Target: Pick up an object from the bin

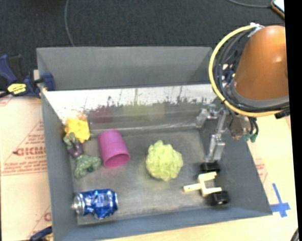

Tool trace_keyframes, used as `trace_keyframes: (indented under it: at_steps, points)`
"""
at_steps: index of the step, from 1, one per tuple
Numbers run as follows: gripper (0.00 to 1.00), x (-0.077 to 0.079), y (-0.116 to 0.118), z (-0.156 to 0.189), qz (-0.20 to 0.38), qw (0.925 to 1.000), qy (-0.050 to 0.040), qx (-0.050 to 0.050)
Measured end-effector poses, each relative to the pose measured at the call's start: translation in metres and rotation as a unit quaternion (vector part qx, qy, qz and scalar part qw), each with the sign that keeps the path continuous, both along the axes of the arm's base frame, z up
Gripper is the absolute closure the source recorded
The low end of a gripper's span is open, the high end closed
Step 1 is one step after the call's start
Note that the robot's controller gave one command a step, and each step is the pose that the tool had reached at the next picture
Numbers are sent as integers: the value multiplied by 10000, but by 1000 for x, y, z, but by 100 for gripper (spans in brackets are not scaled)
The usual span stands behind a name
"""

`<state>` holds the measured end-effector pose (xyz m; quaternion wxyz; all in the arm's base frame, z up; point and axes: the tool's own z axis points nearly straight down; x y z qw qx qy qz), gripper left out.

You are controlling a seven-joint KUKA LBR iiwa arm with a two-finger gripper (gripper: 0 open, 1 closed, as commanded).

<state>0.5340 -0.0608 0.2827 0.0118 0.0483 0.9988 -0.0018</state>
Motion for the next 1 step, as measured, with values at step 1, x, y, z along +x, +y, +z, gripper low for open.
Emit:
trace_keyframes:
  at_steps: [1]
  points:
    - [0,-8,35,-87,321,9995,29,-3]
